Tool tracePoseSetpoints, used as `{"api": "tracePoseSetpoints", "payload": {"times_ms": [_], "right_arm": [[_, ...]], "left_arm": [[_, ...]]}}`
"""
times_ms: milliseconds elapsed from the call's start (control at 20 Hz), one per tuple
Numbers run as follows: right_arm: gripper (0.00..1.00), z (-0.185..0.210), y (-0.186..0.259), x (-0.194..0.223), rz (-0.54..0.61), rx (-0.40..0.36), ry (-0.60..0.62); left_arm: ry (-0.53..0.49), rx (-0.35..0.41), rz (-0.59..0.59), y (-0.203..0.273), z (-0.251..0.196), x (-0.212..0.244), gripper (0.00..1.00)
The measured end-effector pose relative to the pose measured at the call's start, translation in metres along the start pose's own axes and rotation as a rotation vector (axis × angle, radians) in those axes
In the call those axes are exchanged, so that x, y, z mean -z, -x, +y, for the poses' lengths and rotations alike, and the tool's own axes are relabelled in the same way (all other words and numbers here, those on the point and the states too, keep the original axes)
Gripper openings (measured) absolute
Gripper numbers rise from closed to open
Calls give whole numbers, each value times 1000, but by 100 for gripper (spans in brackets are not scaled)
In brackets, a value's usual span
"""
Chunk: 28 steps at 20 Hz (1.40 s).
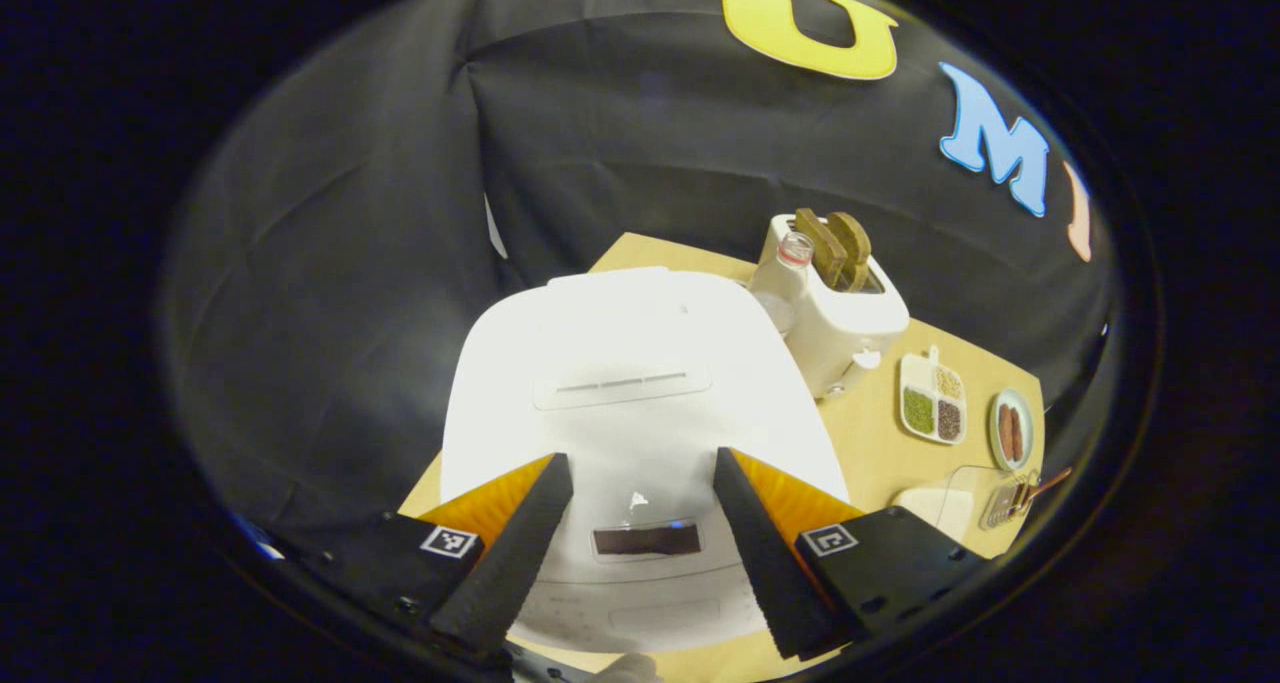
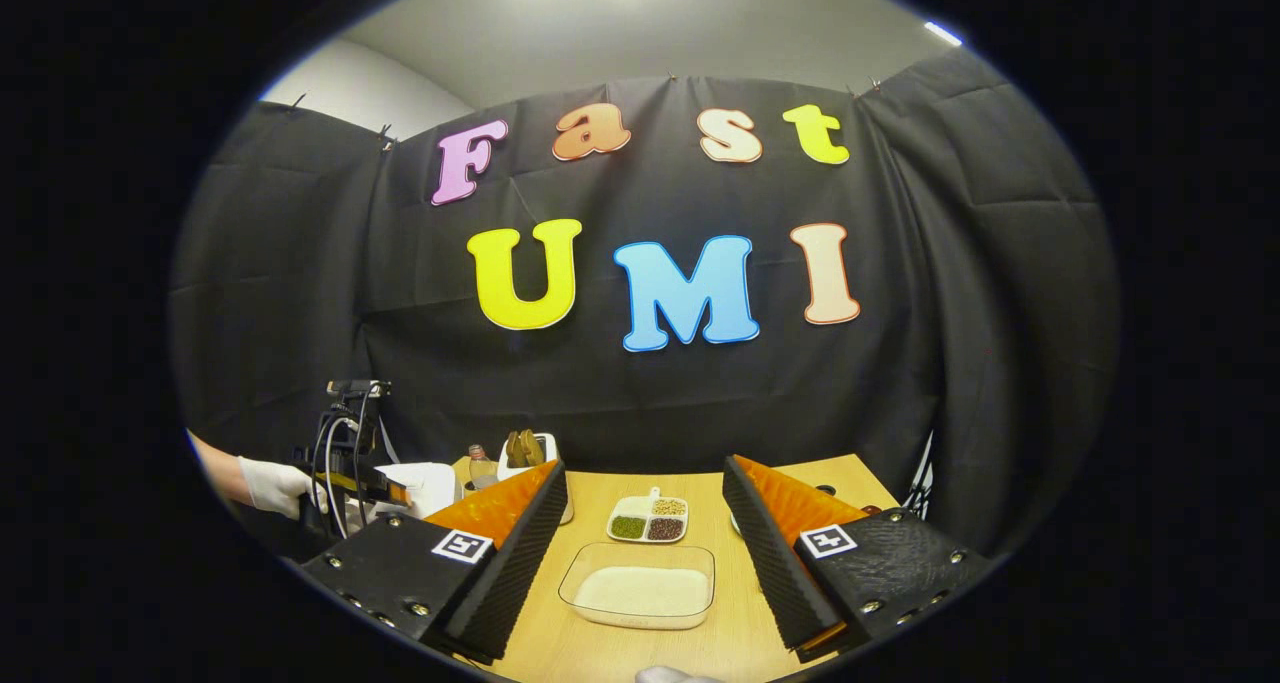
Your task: Close the left gripper, press the button to open the rice cooker; take a wooden spoon from the chopstick holder with the right hand, scoop a spoonful of rice and pour it into the rice cooker, then put the wooden spoon back into the chopstick holder.
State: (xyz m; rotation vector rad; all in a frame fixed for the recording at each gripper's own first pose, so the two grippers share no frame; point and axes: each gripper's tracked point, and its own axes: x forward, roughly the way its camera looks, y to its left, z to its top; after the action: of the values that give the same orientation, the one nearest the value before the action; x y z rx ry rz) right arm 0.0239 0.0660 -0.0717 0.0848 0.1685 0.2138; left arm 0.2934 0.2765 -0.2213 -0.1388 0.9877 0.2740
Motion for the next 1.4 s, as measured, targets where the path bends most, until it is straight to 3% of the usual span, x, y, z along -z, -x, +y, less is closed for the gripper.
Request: {"api": "tracePoseSetpoints", "payload": {"times_ms": [250, 400, 550, 700, 850, 1050, 1400], "right_arm": [[96, 2, 0, -3, -6, 0, 27], [96, -1, 1, -11, -28, 18, 37], [96, -4, -1, -25, -63, 36, 43], [96, -5, 1, -46, -108, 49, 46], [96, -11, 4, -59, -142, 71, 51], [96, -28, 14, -66, -147, 101, 39], [96, -47, 24, -58, -125, 162, 54]], "left_arm": [[-79, 59, -41, 4, -15, -6, 100], [-155, 69, -257, 42, -23, -46, 99], [-205, 95, -530, 127, -51, -90, 98], [-201, 166, -726, 221, -85, -101, 96], [-137, 269, -816, 293, -118, -89, 100], [-129, 280, -921, 356, -115, -85, 99], [-105, 299, -904, 370, -114, -67, 99]]}}
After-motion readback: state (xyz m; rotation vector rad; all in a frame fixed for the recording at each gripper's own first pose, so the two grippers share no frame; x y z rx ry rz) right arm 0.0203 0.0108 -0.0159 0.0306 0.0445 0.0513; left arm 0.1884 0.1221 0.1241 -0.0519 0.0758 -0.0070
